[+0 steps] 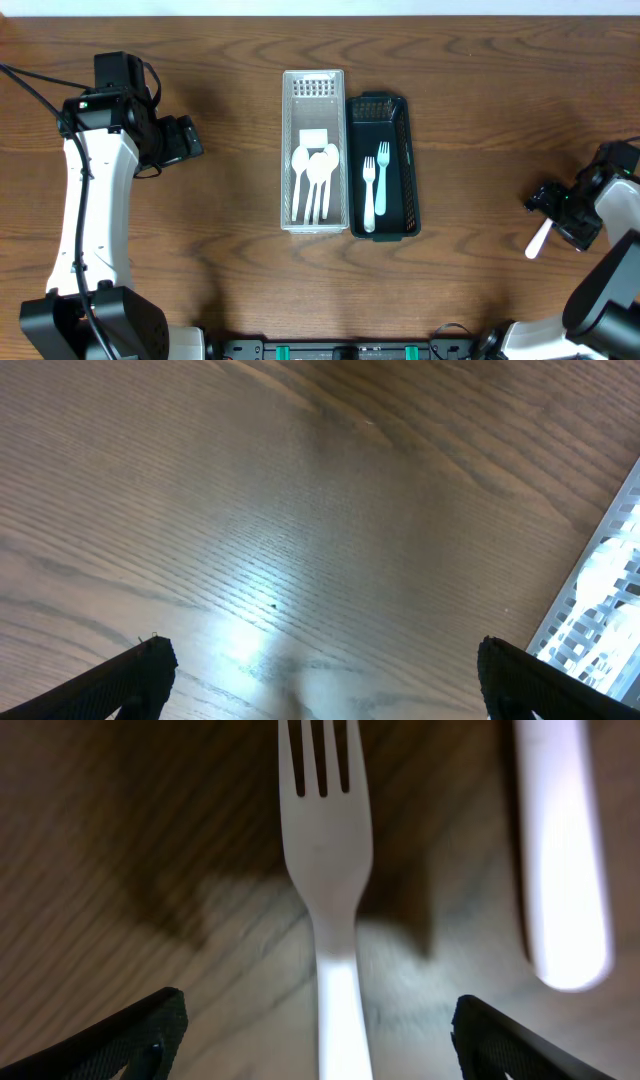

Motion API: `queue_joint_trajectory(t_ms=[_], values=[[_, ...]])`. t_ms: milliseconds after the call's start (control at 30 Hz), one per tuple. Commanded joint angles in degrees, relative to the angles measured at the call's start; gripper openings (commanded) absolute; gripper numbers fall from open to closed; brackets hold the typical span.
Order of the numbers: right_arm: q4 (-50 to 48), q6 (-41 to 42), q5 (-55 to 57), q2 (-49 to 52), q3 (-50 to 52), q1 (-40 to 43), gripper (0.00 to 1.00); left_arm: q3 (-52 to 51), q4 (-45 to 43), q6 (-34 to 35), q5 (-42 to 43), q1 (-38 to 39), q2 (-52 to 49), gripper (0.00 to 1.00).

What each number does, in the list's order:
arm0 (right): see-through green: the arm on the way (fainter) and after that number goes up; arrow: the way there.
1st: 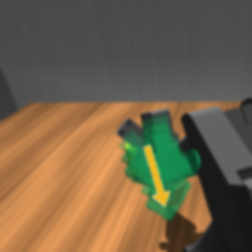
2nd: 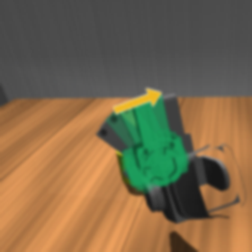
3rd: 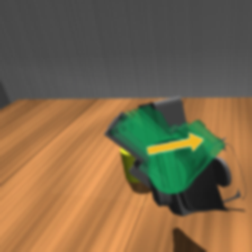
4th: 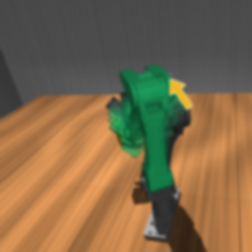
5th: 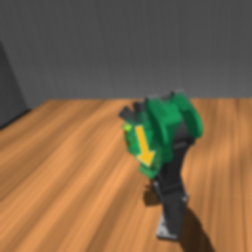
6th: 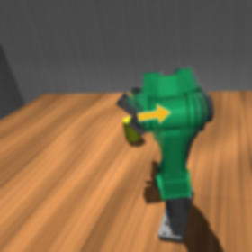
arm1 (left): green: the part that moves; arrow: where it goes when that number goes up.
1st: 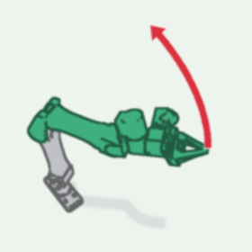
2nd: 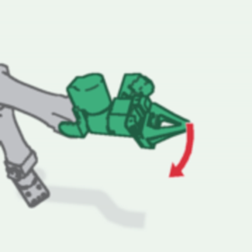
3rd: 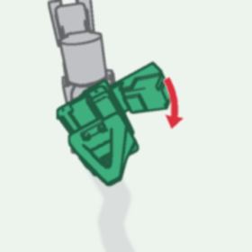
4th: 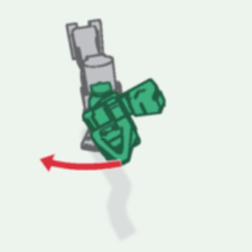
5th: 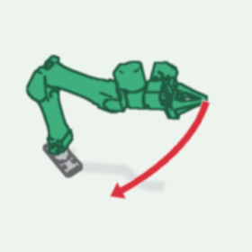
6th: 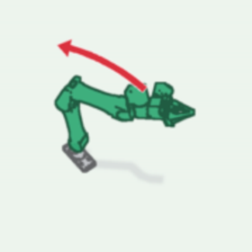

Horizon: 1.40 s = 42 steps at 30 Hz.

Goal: Pack container
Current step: 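Move right gripper back and grasp another white fork, then place second fork into black basket with right gripper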

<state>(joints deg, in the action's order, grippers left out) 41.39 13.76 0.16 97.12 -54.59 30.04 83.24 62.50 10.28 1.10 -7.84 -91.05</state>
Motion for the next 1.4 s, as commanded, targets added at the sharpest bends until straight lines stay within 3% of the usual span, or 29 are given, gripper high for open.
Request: queue_joint_trajectory(t_ms=[0, 300, 400, 500, 900, 1167, 1367], values=[[-1.2, -0.8, -0.6, 3.4, 0.3, 0.3, 0.88, 0.5, 0.0, -0.8, -0.3, -0.2, 0.5, 0.98], [-2.5, -0.7, -0.9, 9.2, 0.3, 0.3, 0.85, 0.5, 0.0, -0.8, -0.3, -0.2, 0.5, 0.98], [-2.5, -0.8, -0.9, 9.3, 0.3, 0.3, 0.70, 0.5, 0.0, -0.8, -0.3, -0.2, 0.5, 0.98], [-2.5, -0.7, -1.1, 9.3, 0.3, 0.3, 0.47, 0.5, 0.0, -0.8, -0.3, -0.2, 0.5, 0.98], [-2.4, -0.5, -3.9, 9.3, 0.0, 0.3, 0.02, 0.5, 0.0, -0.8, -0.3, -0.2, 0.5, 0.98], [4.1, -0.6, -7.3, 9.1, -5.2, -1.0, 0.01, 0.5, 0.3, -0.8, -0.3, -0.2, 0.5, 0.98], [12.7, -2.7, -8.5, 5.2, -14.9, -9.2, 0.01, 0.5, 0.2, -0.8, -0.3, -0.2, 0.5, 0.98]])
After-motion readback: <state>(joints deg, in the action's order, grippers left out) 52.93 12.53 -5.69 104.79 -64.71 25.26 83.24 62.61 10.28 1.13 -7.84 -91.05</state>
